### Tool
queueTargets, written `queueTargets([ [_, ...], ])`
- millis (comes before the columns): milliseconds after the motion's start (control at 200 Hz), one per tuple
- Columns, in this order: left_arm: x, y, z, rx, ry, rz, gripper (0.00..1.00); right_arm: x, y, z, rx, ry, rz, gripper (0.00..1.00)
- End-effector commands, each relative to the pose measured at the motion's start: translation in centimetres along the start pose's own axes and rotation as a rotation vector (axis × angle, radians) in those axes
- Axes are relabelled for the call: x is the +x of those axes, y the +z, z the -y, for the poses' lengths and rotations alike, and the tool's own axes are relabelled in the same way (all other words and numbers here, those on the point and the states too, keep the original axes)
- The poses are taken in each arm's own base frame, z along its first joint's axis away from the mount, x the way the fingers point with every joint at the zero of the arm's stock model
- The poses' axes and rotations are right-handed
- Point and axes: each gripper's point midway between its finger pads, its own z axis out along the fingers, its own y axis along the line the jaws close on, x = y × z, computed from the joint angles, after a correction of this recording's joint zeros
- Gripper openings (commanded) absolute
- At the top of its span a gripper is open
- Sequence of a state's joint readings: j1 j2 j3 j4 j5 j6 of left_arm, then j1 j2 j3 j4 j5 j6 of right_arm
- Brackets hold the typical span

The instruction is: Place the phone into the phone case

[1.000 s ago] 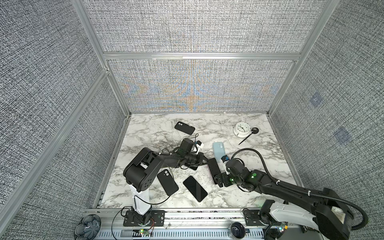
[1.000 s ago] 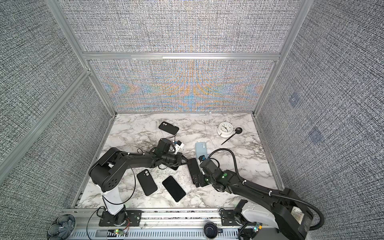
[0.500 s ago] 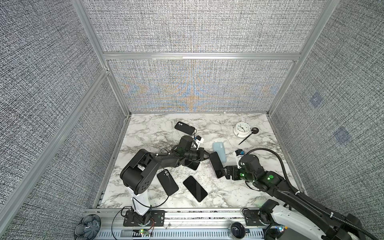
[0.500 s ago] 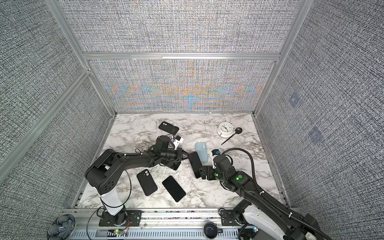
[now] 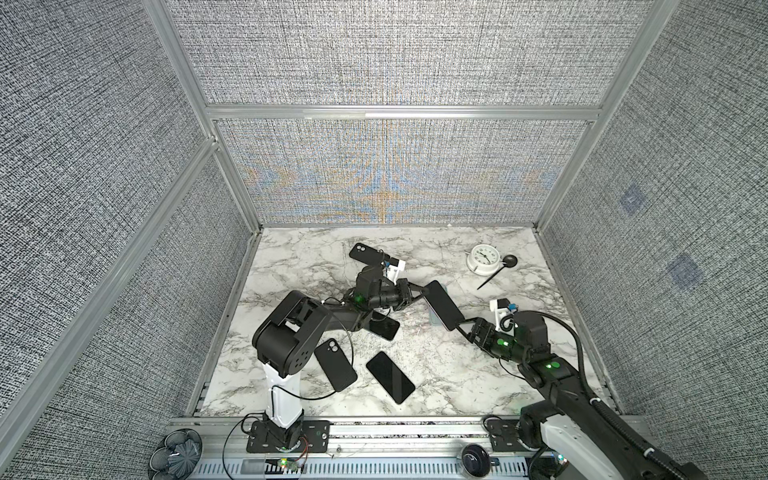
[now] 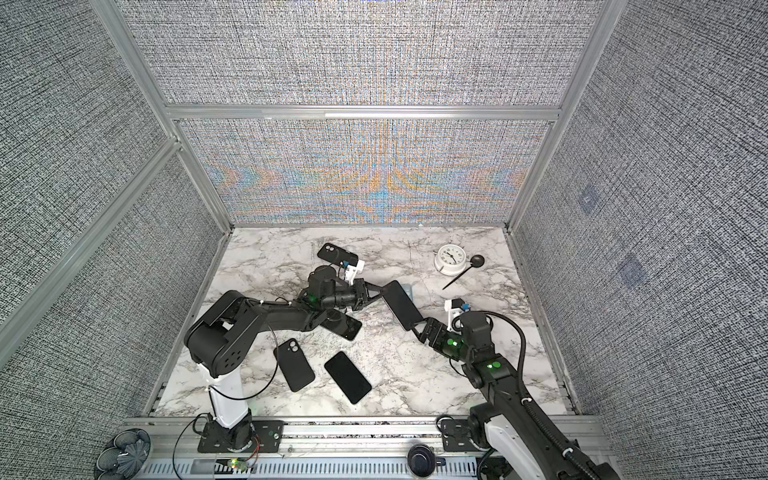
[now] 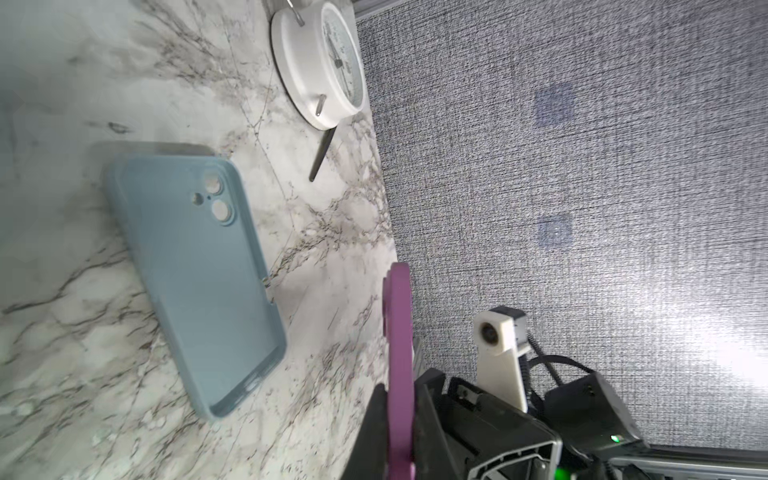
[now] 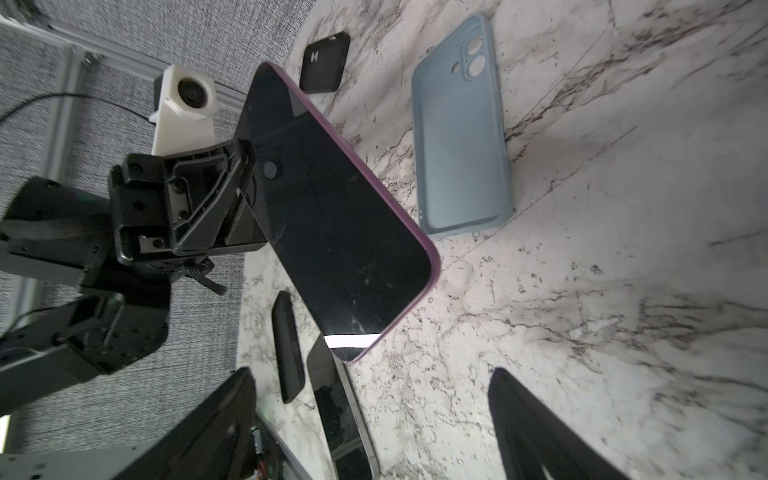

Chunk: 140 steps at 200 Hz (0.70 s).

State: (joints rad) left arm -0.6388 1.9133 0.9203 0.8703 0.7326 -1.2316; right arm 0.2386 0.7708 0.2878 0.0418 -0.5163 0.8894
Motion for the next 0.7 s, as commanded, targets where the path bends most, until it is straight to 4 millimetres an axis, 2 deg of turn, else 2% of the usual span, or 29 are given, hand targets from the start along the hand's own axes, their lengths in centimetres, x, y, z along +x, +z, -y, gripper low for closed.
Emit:
queueTargets([
  [0,-1.3,0.0,3.0,0.113,0.019,0.039,0.00,-1.4,-0.3,-2.7,-0.177,0.064,0.027,0.87],
  [360,-1.4,0.3,3.2,0.181,-0.023,0.041,0.00,-3.9,0.0,-2.5,-0.242,0.062,0.103,0.67],
  [615,-1.3,0.1,4.1,0.214,-0.019,0.038,0.00,-5.6,0.8,-3.0,-0.290,0.069,0.133,0.58],
  [625,-1.2,0.3,3.2,0.201,-0.033,0.034,0.00,-5.7,0.8,-3.1,-0.295,0.066,0.136,0.57],
  [695,-1.0,0.3,2.9,0.202,-0.040,0.033,0.00,-5.9,1.1,-3.2,-0.313,0.067,0.138,0.54],
])
